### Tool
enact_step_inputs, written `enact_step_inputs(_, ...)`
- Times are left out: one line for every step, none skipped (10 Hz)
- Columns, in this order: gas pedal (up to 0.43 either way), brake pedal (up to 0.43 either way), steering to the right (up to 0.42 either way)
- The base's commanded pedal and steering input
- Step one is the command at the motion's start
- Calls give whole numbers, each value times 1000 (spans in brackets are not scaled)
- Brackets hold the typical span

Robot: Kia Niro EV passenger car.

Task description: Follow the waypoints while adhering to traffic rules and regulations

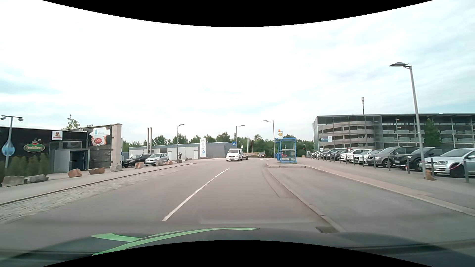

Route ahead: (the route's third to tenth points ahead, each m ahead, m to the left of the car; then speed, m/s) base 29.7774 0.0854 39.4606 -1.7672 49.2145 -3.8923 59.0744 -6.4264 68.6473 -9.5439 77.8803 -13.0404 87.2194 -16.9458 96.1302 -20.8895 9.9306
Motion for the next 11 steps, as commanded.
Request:
enact_step_inputs(47,0,17)
enact_step_inputs(59,0,16)
enact_step_inputs(59,0,17)
enact_step_inputs(59,0,16)
enact_step_inputs(59,0,17)
enact_step_inputs(59,0,17)
enact_step_inputs(59,0,19)
enact_step_inputs(39,0,20)
enact_step_inputs(28,0,21)
enact_step_inputs(28,0,21)
enact_step_inputs(20,0,22)
